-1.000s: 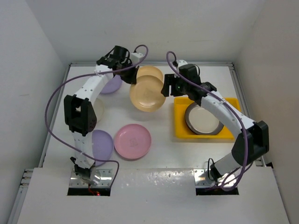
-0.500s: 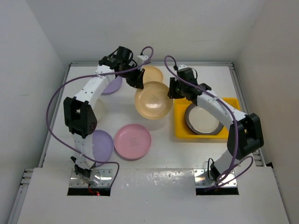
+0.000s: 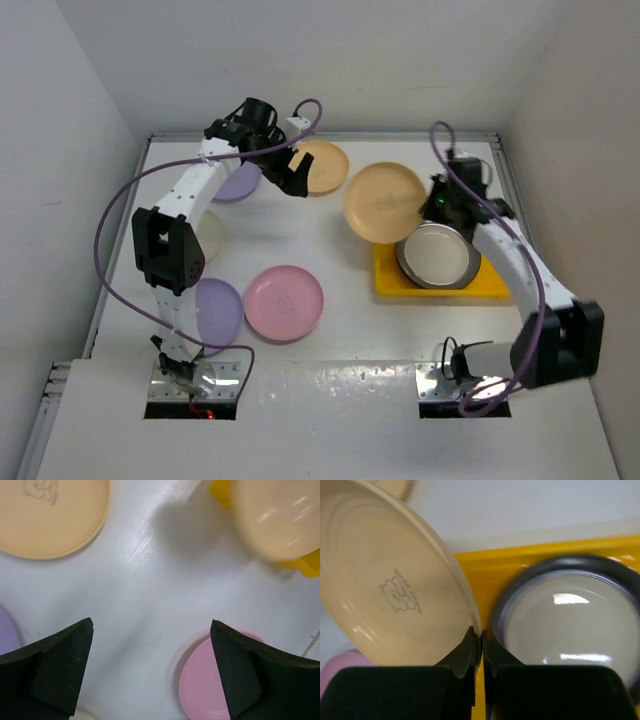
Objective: Place the plates into the plastic bin on the countertop
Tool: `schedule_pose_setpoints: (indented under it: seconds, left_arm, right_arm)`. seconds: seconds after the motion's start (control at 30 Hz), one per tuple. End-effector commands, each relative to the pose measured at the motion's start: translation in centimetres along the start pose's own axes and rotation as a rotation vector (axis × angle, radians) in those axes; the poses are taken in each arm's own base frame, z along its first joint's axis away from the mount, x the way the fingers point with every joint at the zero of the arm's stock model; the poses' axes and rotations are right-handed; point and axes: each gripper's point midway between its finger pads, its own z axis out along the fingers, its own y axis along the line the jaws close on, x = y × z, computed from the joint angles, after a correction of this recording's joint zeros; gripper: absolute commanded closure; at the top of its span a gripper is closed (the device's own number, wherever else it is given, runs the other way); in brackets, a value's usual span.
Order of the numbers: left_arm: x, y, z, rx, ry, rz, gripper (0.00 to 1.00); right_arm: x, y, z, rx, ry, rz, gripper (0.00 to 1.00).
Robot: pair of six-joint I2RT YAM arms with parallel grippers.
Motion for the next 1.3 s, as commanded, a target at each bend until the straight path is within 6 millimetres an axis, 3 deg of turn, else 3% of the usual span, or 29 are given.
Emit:
schedule_pose_setpoints:
  seconds: [0.0,0.03,0.07,0.13,0.23,0.37,0.47,0.53,0.57,0.63,0.67,0.73,0.77,0.8,0.87,0.9,0.97,1.0,1.03,1.07,1.1,1.13,1.17,1.2,1.23,1.27]
  left_arm:
    - [0.0,3.2,-3.4,-0.187,0.001,0.021,0.0]
    - [0.2,4.0,-3.7,-0.214,0.007,0.012,0.0]
    - [0.4,4.3,-3.8,-0.233,0.014,0.011,0.0]
    - [0.4,4.9,-4.5,-0.263,0.013,0.008,0.0]
    - [0.2,5.6,-5.2,-0.296,0.003,0.009,0.0]
    - [0.1,5.7,-6.6,-0.317,-0.02,-0.002,0.0]
    - [0.6,5.7,-6.7,-0.31,-0.016,-0.013,0.0]
    - [0.6,5.5,-7.7,-0.321,-0.028,-0.013,0.0]
    - [1.0,5.5,-7.4,-0.317,-0.017,-0.01,0.0]
    - [1.0,5.5,-8.3,-0.329,-0.027,-0.012,0.0]
    - [1.4,5.5,-8.1,-0.325,-0.02,-0.016,0.0]
    - [1.4,6.1,-9.1,-0.346,-0.032,-0.027,0.0]
    - [1.2,6.5,-9.9,-0.37,-0.047,-0.025,0.0]
    - [1.6,6.8,-9.8,-0.382,-0.033,-0.031,0.0]
    - [1.2,7.4,-11.2,-0.434,-0.051,-0.026,0.0]
    - [2.1,7.8,-12.0,-0.477,-0.034,-0.039,0.0]
    - [2.9,8.8,-13.2,-0.535,-0.035,-0.054,0.0]
    - [5.0,9.3,-13.2,-0.564,0.013,-0.081,0.0]
    - [5.5,9.6,-14.6,-0.608,0.001,-0.101,0.0]
    - [7.5,9.9,-14.5,-0.629,0.035,-0.125,0.0]
    - [9.1,10.8,-15.9,-0.688,0.047,-0.169,0.0]
    - [9.5,10.4,-17.5,-0.724,0.026,-0.174,0.0]
    - [10.2,10.5,-18.2,-0.742,0.019,-0.187,0.0]
    - [12.5,10.7,-18.8,-0.764,0.044,-0.237,0.0]
    - [13.1,10.5,-19.5,-0.777,0.042,-0.249,0.0]
    - [13.3,9.8,-20.7,-0.798,0.019,-0.248,0.0]
  right_arm:
    - [3.0,-6.5,-4.2,0.17,0.043,0.109,1.0]
    - [5.1,-8.5,-5.2,0.221,0.086,0.141,1.0]
    - [5.3,-10.1,-5.9,0.252,0.073,0.187,1.0]
    - [8.1,-11.2,-5.9,0.261,0.138,0.227,1.0]
    - [10.5,-13.9,-6.0,0.331,0.197,0.334,1.0]
    - [11.7,-16.2,-4.8,0.368,0.196,0.418,1.0]
    - [10.6,-17.2,-3.6,0.37,0.158,0.424,0.98]
    - [10.3,-17.1,-2.7,0.335,0.164,0.406,0.87]
    - [10.2,-17.3,-2.4,0.34,0.176,0.405,0.68]
    - [10.5,-17.8,-2.5,0.363,0.207,0.37,0.45]
    - [9.4,-17.7,-2.5,0.358,0.199,0.353,0.3]
    - [8.6,-18.3,-3.2,0.42,0.209,0.263,0.25]
    - [6.7,-17.6,-3.8,0.455,0.166,0.167,0.23]
    - [6.2,-17.1,-4.2,0.465,0.158,0.129,0.22]
    - [3.4,-14.1,-5.0,0.424,0.068,0.006,0.22]
    - [1.4,-8.9,-5.0,0.293,-0.024,-0.113,0.22]
    - [0.8,-4.1,-4.5,0.127,-0.073,-0.184,0.25]
    - [1.0,-2.0,-4.3,0.057,-0.076,-0.207,0.34]
    - [3.9,3.5,-3.2,-0.103,0.003,-0.292,0.41]
    - [2.8,6.2,-3.4,-0.161,-0.023,-0.304,0.49]
    - [7.4,9.7,-1.3,-0.225,0.115,-0.396,0.49]
    - [8.9,10.7,-0.8,-0.239,0.179,-0.432,0.46]
    - [10.4,13.0,0.3,-0.266,0.232,-0.483,0.37]
    - [11.8,14.6,1.4,-0.296,0.289,-0.508,0.34]
    - [12.8,16.5,1.2,-0.352,0.317,-0.539,0.32]
    - [15.3,17.4,2.0,-0.378,0.382,-0.568,0.31]
